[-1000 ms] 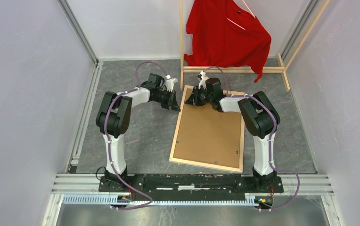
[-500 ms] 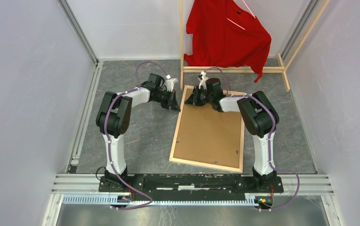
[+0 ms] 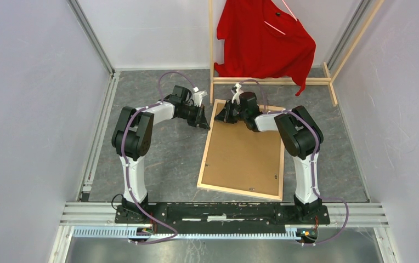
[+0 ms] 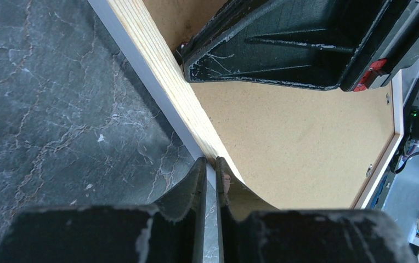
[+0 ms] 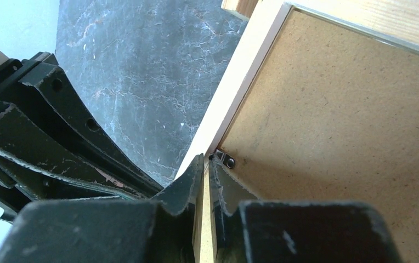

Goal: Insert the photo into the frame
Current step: Install the photo frame at the center of the board, then adjust the photo frame at the center of the board.

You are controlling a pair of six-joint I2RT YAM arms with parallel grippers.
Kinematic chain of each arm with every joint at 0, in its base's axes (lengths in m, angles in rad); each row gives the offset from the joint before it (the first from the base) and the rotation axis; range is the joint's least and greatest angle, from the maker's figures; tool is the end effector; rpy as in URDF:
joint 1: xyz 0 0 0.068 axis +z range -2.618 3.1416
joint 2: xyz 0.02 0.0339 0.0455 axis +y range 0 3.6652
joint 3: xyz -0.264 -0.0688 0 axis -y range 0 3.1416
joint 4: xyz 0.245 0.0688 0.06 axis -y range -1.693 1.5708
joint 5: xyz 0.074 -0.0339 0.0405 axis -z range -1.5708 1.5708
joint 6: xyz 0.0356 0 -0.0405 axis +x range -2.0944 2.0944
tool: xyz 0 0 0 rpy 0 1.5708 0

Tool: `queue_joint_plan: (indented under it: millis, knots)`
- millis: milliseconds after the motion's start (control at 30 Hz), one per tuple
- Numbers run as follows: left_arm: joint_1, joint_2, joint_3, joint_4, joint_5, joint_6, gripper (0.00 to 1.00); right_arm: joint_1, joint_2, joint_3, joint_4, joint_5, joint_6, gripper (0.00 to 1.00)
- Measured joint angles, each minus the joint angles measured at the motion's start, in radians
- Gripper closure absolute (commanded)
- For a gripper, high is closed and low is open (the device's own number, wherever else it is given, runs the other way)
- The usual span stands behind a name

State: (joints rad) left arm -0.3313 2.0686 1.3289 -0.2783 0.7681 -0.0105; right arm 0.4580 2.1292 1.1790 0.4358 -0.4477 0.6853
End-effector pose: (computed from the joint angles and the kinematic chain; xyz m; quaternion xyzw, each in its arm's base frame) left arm 0.3889 -0.1599 0.1399 0.2434 0.8642 -0.3982 0.1880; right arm 0.3910 0.2099 0.1208 -0.0156 0.8494 0.4271 0.3095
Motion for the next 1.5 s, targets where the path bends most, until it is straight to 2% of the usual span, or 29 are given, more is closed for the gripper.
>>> queue_joint_plan:
  millis: [167, 300, 367, 467, 600, 700, 867, 1033, 1167, 1300, 1500]
  knots:
    - [0.0, 0.0, 0.0, 0.0, 0.0, 0.0, 0.84, -0.001, 0.006, -0.005, 0.021, 0.001, 0.025, 0.88]
    - [0.0, 0.0, 0.003, -0.006, -0.001, 0.001, 0.84, -0.001, 0.005, -0.015, 0.037, 0.0, 0.029, 0.8]
    - [0.0, 0.0, 0.01, -0.019, -0.004, 0.002, 0.84, -0.002, -0.006, -0.031, 0.05, 0.002, 0.029, 0.71]
    - [-0.001, -0.001, 0.021, -0.058, -0.007, 0.034, 0.83, -0.015, -0.075, -0.085, 0.048, 0.001, 0.023, 0.43]
    - [-0.002, -0.021, 0.025, -0.128, -0.032, 0.11, 0.83, -0.078, -0.278, -0.209, 0.028, 0.022, -0.006, 0.14]
    - [-0.005, -0.057, 0.012, -0.165, -0.067, 0.17, 0.82, -0.167, -0.45, -0.295, -0.012, 0.084, -0.05, 0.02]
    - [-0.028, -0.145, -0.085, -0.187, -0.167, 0.276, 0.81, -0.298, -0.644, -0.376, -0.178, 0.325, -0.159, 0.02]
    - [-0.109, -0.195, -0.18, -0.192, -0.24, 0.348, 0.8, -0.375, -0.686, -0.457, -0.286, 0.47, -0.227, 0.02]
    - [-0.184, -0.247, -0.231, -0.185, -0.29, 0.394, 0.8, -0.405, -0.616, -0.465, -0.319, 0.469, -0.25, 0.02]
    - [-0.238, -0.29, -0.28, -0.186, -0.315, 0.418, 0.79, -0.404, -0.535, -0.462, -0.3, 0.395, -0.252, 0.02]
    - [-0.29, -0.323, -0.306, -0.219, -0.34, 0.447, 0.78, -0.39, -0.41, -0.33, -0.287, 0.332, -0.269, 0.02]
